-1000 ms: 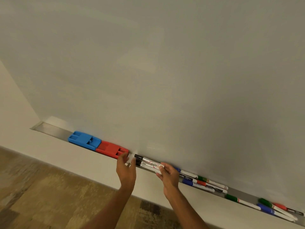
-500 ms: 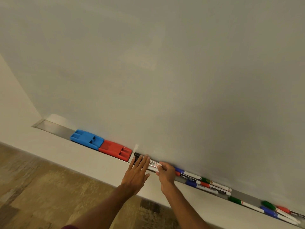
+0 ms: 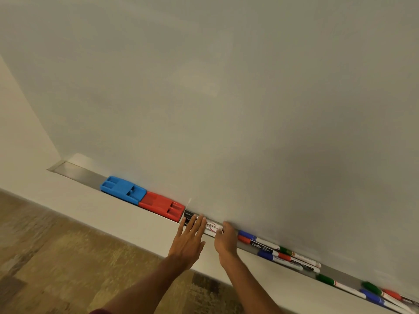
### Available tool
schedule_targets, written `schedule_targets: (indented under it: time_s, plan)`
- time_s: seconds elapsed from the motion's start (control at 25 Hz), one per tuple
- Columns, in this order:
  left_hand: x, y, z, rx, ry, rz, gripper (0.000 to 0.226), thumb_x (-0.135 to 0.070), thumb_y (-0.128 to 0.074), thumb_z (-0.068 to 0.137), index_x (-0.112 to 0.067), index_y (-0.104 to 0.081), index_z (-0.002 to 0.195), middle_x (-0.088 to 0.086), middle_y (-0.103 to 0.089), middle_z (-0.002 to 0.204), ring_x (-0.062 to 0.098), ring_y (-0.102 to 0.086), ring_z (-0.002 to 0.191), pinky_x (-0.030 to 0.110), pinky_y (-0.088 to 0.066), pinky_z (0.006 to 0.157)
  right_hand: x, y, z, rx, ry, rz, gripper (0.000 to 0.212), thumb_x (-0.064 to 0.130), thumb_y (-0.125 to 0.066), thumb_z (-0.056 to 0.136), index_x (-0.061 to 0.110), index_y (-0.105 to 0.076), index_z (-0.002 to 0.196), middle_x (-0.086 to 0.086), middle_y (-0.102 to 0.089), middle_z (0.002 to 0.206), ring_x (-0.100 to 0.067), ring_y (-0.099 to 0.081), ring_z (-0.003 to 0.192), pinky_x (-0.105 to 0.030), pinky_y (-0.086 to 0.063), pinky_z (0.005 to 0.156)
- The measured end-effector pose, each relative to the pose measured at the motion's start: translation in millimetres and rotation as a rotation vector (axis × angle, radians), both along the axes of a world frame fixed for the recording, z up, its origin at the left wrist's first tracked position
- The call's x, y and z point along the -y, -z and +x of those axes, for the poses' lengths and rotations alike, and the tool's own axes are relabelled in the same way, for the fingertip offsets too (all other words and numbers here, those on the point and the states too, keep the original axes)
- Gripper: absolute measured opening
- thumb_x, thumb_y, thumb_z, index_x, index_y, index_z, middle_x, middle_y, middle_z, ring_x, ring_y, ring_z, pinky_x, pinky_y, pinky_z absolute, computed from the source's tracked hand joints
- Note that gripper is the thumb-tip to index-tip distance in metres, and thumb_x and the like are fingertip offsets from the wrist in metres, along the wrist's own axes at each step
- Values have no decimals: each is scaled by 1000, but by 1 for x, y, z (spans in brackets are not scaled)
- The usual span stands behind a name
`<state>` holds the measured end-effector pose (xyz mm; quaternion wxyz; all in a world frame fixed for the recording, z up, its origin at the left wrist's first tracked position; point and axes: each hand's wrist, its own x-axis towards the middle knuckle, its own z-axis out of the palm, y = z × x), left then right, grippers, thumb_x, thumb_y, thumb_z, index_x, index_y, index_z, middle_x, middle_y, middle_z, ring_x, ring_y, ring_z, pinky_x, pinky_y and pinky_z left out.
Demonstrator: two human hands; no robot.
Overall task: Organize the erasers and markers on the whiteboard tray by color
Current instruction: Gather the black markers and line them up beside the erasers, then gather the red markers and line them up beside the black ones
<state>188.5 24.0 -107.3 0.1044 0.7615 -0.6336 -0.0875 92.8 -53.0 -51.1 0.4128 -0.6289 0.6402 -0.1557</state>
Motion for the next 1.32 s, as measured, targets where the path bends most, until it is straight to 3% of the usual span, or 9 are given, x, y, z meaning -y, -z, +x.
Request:
schedule_targets:
  time_s: [0.2,0.36,0.6,0.76,0.92,1.0,1.12,1.2,1.32]
  plan:
    - [3,-3,3,13,-3,14,67,-50,-52,79,-11,-50,134,9,-50,139,27,-45,129,48,-9,107,0,1,1,-98,-79,-52,25,8,-51,92,4,-53,116,-17,-59,119,-28,-60,108,-36,-54,88]
    - [4,-2,4,-3,-16,28,75,-50,-71,71,-10,-52,132,9,-52,137,27,-47,127,46,-5,109,1,0,0,-124,-117,-76,22,9,-52,91,5,-54,113,-17,-60,117,-27,-61,106,-33,-55,85]
    - [4,-7,-1,-43,-56,24,78,-47,-77,65,-8,-54,130,11,-54,135,27,-50,125,44,-5,109,1,-5,-5,-116,-162,-118,19,9,-52,92,6,-53,111,-16,-60,115,-27,-61,105,-32,-55,83]
    - [6,-13,-15,-26,-25,-9,77,-45,-76,66,-9,-53,131,10,-54,135,25,-49,126,42,-7,109,-4,-10,-23,-102,-235,-265,11,14,-52,92,13,-54,103,-9,-62,106,-21,-62,98,-31,-57,80]
    - [9,-18,-36,-72,-19,-7,75,-46,-70,71,-10,-50,133,9,-52,138,24,-47,128,42,-8,109,5,2,-73,-240,-346,-459,14,17,-56,89,15,-59,103,-3,-62,103,-15,-57,96,-27,-54,79]
    - [8,-18,-49,-92,-3,17,77,-49,-65,72,-10,-43,135,10,-51,138,26,-47,128,44,-8,109,17,7,-102,-374,-386,-556,14,19,-65,83,13,-63,96,-4,-65,95,-17,-60,88,-26,-54,75]
    - [8,-14,-71,-108,28,21,80,-53,-60,71,-11,-36,135,10,-53,136,27,-49,126,46,-8,109,33,6,-138,-548,-444,-551,30,19,-86,60,15,-67,83,-3,-68,80,-16,-64,72,-26,-56,61]
    - [8,-15,-87,-138,7,15,76,-53,-54,73,-12,-37,134,9,-54,136,25,-51,124,44,-12,109,41,6,-150,-603,-461,-557,35,20,-89,52,18,-69,81,-1,-68,76,-14,-64,68,-24,-56,56]
    - [5,-22,-111,-265,-82,-77,63,-43,-48,87,-18,-33,143,-2,-35,148,14,-35,134,35,-20,116,50,10,-154,-614,-497,-568,37,19,-91,47,19,-70,78,1,-68,73,-13,-63,66,-25,-55,55]
